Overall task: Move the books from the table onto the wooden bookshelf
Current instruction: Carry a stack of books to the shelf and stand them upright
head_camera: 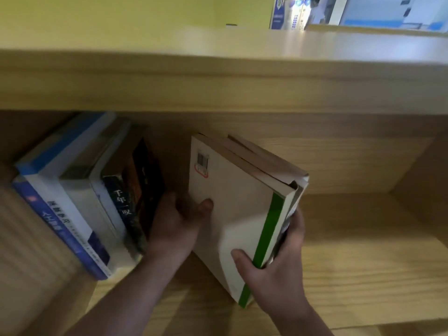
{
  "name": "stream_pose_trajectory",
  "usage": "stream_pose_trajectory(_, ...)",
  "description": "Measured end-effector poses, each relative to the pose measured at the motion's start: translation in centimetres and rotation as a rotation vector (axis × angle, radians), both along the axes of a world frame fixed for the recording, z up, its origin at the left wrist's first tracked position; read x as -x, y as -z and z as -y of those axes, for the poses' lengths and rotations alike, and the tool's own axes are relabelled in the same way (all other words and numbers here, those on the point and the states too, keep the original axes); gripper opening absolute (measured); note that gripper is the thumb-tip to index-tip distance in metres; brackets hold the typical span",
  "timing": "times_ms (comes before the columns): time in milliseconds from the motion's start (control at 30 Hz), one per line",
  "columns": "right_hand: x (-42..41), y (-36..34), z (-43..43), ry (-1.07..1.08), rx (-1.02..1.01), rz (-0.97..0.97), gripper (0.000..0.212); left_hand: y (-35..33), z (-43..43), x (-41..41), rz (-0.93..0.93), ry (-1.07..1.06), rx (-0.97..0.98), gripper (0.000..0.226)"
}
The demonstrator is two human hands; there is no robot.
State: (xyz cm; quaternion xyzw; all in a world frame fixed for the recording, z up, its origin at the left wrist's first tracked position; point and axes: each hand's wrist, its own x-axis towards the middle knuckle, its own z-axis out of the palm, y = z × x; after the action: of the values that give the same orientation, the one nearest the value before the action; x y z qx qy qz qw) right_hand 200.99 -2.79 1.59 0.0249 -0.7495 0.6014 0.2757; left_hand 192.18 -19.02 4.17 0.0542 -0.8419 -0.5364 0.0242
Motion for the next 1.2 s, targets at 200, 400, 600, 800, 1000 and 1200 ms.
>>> stream_pose_trajectory(200, -1.8, -0.8, -0.6, -0.209, 0.086, -0.026, 0.073, -1.3, -1.2, -4.7, -0.007, 0.16, -0.065, 0.038)
stream_pose_trajectory(400, -0.9, -1.8, -1.8, -0.249, -0.057, 0.279, 0.044, -0.2, 1.7, -7.8, -0.116, 0.595, -0.166, 0.081)
stream_pose_trajectory(600, 0.7, -1.4, -0.3, -0.389, -0.243, 0.352, 0.071, 1.5, 3.2, -8.2, -0.18, 0.239, 0.012, 0.065)
stream_pose_trajectory(800, 2.1, 0.0, 1.0, -0.334, -0.471, 0.331, 0.092, 2.0, 4.8, -7.4, -0.009, 0.103, -0.092, 0.058)
stream_pose_trajectory(1000, 4.4, 1.8, 2.1, -0.331, -0.404, 0.359, 0.095, 1.1, 5.7, -4.6, 0.041, 0.081, -0.096, 0.025)
stream_pose_trajectory(1200, 7.3, 2.1, 2.8, -0.288, -0.386, 0.314, 0.059, 1.4, 4.6, -5.1, -0.048, -0.235, 0.035, 0.033)
